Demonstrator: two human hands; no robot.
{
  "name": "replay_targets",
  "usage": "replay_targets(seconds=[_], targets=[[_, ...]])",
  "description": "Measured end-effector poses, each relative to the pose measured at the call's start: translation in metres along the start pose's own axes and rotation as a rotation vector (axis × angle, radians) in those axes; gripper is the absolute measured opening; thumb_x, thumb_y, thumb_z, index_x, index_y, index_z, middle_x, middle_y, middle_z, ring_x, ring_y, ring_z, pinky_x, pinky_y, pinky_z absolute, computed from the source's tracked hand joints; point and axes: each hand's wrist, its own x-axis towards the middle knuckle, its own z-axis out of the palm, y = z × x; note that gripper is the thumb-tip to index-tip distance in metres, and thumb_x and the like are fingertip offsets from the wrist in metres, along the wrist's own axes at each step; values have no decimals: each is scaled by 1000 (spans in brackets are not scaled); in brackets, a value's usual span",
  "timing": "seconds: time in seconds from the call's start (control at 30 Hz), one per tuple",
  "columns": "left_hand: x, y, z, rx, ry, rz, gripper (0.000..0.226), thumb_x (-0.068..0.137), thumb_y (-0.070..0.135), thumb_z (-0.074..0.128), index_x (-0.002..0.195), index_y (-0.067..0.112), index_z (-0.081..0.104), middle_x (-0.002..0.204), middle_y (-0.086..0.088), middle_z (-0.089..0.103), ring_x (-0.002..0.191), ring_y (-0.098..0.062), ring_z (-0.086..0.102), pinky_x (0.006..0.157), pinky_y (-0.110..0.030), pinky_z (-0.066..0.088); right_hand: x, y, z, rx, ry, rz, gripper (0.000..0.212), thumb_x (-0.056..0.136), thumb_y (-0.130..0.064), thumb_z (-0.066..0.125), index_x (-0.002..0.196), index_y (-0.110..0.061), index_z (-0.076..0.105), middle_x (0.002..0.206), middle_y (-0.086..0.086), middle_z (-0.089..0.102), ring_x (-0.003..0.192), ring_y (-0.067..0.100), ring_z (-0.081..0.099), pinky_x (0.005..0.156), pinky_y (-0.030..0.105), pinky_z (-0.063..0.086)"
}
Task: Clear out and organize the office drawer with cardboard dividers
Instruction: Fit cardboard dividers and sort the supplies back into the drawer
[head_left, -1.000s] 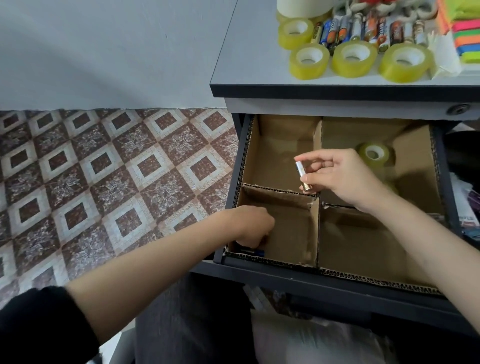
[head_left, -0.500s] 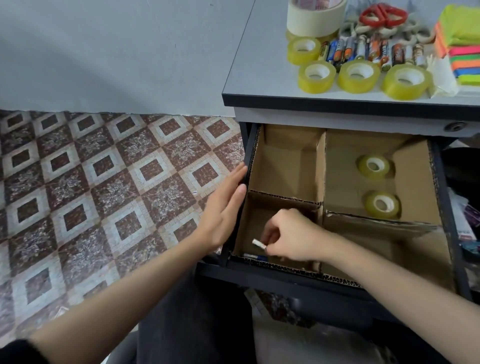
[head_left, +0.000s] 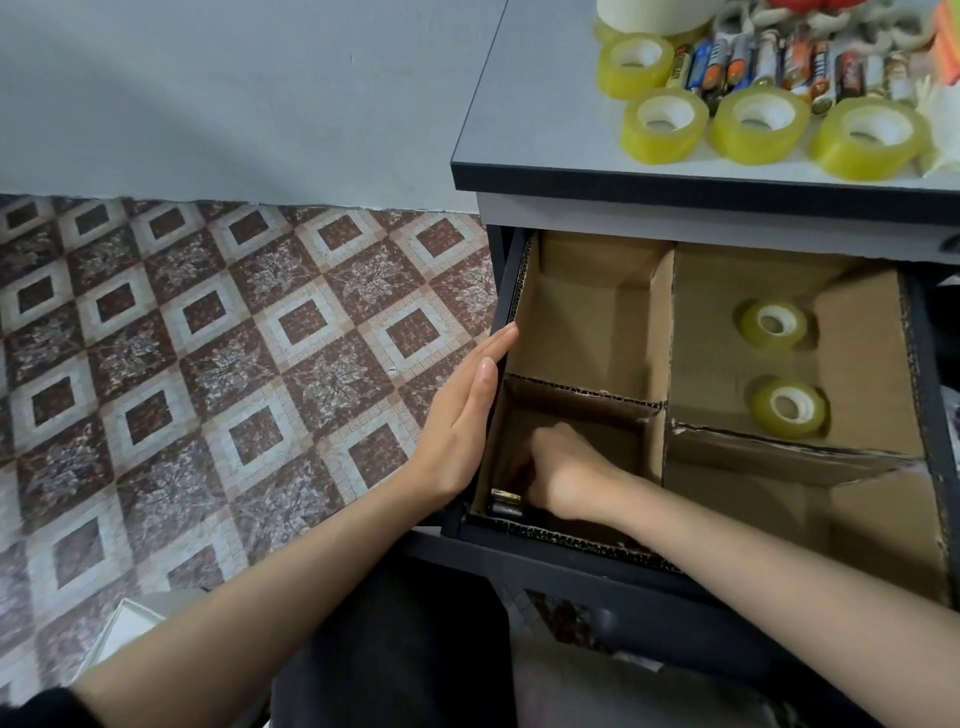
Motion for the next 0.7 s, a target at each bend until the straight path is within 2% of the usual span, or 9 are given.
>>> replay_targets(seconds=[0.23, 0.37, 0.43, 0.5, 0.63, 0.7], targets=[[2, -1, 1, 25, 7, 10, 65, 92, 48, 21, 140, 10, 41, 145, 0, 43, 138, -8, 32, 115, -38, 24, -1, 4, 2, 32, -2, -10, 32, 80, 3, 54, 108, -4, 67, 107, 14, 63, 93, 29, 63, 85, 37, 54], [2, 4, 1, 41, -4, -31, 56, 95, 44, 23, 140, 15, 41, 145, 4, 42, 136, -4, 32, 115, -29, 23, -10, 2, -4, 49, 51, -42, 30, 79, -1, 57, 106, -8, 69, 106, 11, 65, 94, 26, 63, 83, 32, 53], [1, 9, 0, 60, -13, -50, 51, 97, 41, 24, 140, 18, 40, 145, 6, 41, 135, -1, 32, 113, -19, 24, -23, -1, -12, 84, 121, -109, 28, 80, 1, 55, 101, -10, 70, 97, 6, 66, 83, 19, 62, 73, 23, 51], [1, 13, 0, 114, -17, -61, 44, 102, 35, 27, 140, 18, 40, 145, 6, 41, 133, 1, 32, 109, -13, 23, -38, -6, -22, 98, 192, -167, 22, 82, 2, 55, 92, -9, 72, 80, 0, 62, 69, 11, 55, 60, 16, 42], [5, 27, 1, 294, -21, -51, 43, 100, 29, 39, 140, 16, 40, 145, 1, 41, 135, -10, 34, 113, -29, 26, -67, -7, -43, 140, 354, -237, 16, 83, -4, 58, 80, -10, 72, 64, -9, 58, 66, 10, 55, 65, 20, 39], [7, 33, 0, 393, -52, -82, 49, 97, 33, 45, 142, 17, 37, 147, 2, 39, 137, -12, 33, 112, -28, 26, -78, -3, -52, 150, 416, -239, 13, 85, -10, 61, 80, -14, 72, 66, -10, 58, 66, 8, 54, 65, 20, 42]])
